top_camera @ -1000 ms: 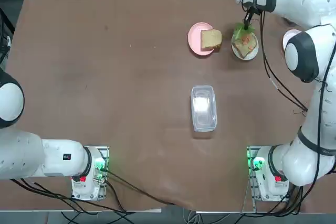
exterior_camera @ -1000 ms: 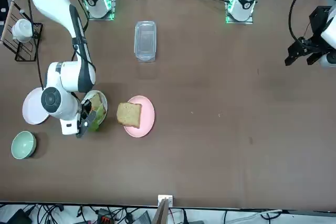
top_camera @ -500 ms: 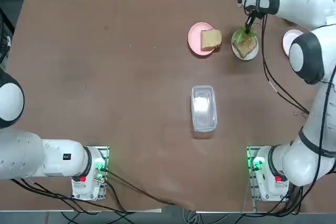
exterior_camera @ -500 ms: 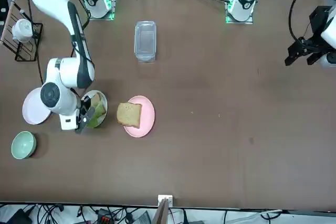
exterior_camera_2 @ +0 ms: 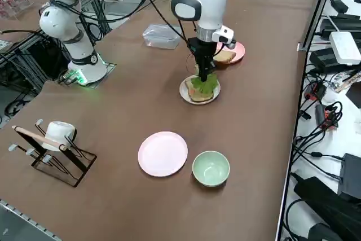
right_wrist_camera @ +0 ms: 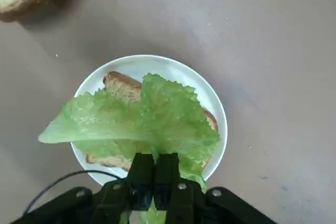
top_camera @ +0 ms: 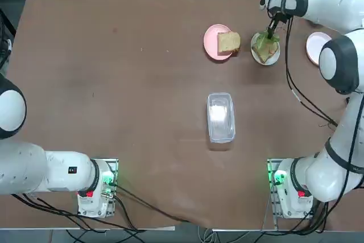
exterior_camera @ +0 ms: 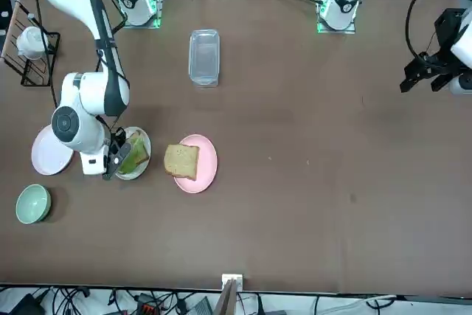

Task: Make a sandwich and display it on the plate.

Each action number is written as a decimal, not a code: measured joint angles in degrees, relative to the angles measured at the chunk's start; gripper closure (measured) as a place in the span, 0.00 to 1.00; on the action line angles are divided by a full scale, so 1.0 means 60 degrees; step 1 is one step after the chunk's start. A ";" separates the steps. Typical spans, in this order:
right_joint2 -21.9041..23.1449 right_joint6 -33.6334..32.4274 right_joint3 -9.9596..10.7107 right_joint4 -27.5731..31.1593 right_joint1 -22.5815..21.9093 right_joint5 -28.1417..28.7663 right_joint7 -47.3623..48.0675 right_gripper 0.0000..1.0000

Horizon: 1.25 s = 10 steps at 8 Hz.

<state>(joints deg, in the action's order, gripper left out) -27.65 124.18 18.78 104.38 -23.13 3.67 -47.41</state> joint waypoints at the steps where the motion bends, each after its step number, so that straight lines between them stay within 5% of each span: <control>1: -0.0017 0.0082 0.0007 0.0055 0.0008 0.0000 0.0007 0.94; 4: -0.0198 0.0318 0.0057 0.0115 0.0117 0.0000 0.0022 0.88; 9: -0.0015 0.0259 0.0154 -0.0360 0.0316 0.0011 0.0520 0.01; 10: 0.0162 -0.0161 0.0166 -0.0757 0.0436 0.0012 0.0914 0.00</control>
<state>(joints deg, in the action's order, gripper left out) -26.68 123.22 19.78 99.84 -20.51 3.74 -41.93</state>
